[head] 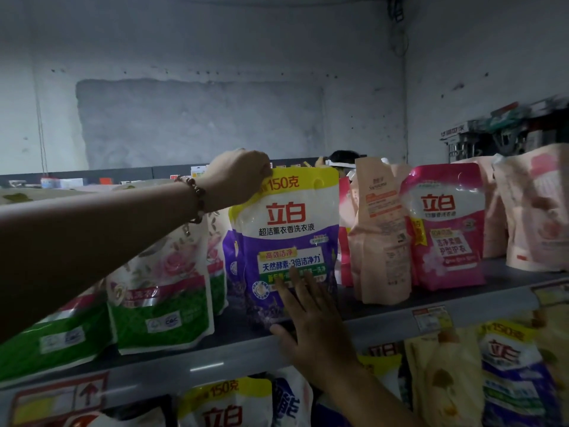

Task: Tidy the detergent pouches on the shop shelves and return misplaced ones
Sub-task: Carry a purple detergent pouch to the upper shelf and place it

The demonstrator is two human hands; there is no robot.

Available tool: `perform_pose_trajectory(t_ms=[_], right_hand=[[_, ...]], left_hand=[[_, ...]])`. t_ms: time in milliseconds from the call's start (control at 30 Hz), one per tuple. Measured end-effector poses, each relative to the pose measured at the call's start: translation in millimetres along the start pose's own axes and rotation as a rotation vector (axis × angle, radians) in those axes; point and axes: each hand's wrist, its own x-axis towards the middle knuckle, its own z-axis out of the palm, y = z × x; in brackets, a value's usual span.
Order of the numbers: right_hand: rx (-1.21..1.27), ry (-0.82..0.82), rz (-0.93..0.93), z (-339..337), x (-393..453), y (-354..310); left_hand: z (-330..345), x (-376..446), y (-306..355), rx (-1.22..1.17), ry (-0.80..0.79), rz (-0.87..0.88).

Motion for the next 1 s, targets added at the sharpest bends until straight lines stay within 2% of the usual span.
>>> perform_pose_trajectory(t_ms=[167,267,367,467,600,733,800,900,1000], right_hand=[[-0.004,-0.001,0.022,-2.2,-2.6,2.9],[0.016,-0.052,0.029,-5.2,-3.6,0.4],[0.03,-0.075,0.049,-10.0,-0.3,-7.3],[-0.063,-0.028,-0.051,-14.2,8.7,-21.3],[-0.125,0.051,-0.253,-14.4,28.8,-50.3],[-0.07,-0.005,-0.339,-12.3,47.8,-84.0],[0.025,-0.069,-0.292,-11.1,56.6,-102.0],[0.335,-0.106,-0.137,0.7,64.0,-120.2],[0.511,0.017,0.04,19.4,68.0,-130.8]], left_hand=[[7.9,1.4,-3.7,-0.169,0.016,-0.035],[3.9,-4.4,-5.8,-0.072,0.032,0.022],[-4.2,-20.3,-8.4,0.007,0.052,0.153],[-6.7,-44.9,-26.0,0.106,0.07,0.251],[-14.3,-80.7,-63.3,0.303,0.083,0.289],[-27.8,-109.8,-104.1,0.373,0.064,0.225],[-36.4,-118.2,-121.6,0.367,0.053,0.149],[-43.3,-125.5,-134.0,0.125,-0.032,-0.042],[-48.8,-116.5,-137.3,-0.116,-0.047,-0.121]])
